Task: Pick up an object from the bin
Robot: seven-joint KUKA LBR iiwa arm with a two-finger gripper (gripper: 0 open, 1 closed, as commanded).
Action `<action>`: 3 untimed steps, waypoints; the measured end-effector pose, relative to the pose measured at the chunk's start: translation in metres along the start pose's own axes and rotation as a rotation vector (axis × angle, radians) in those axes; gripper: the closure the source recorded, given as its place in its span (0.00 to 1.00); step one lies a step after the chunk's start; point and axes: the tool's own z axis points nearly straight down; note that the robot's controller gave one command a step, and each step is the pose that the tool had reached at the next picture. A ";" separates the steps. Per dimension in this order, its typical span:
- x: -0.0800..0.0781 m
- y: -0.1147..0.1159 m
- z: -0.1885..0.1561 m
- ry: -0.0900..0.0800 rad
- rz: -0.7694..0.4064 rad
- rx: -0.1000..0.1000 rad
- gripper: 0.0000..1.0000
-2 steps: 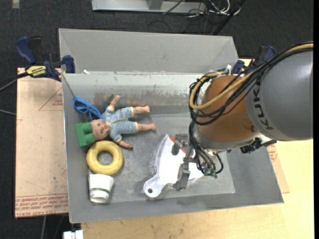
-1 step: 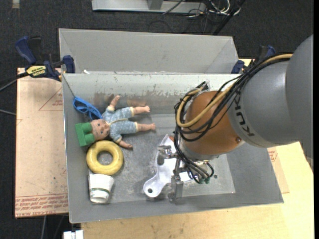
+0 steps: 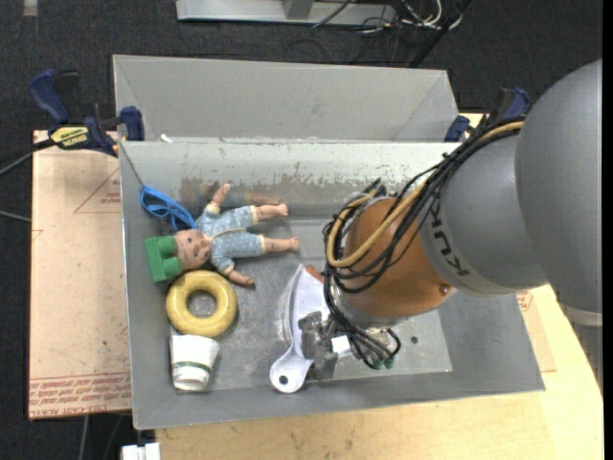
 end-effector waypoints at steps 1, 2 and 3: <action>0.000 0.000 0.000 0.000 0.000 0.000 1.00; 0.001 0.001 -0.043 0.006 0.009 -0.001 1.00; 0.003 -0.002 -0.095 0.001 0.008 -0.001 1.00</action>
Offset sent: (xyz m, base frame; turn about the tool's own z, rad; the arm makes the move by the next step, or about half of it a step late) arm 0.0008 0.0016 0.0619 0.0139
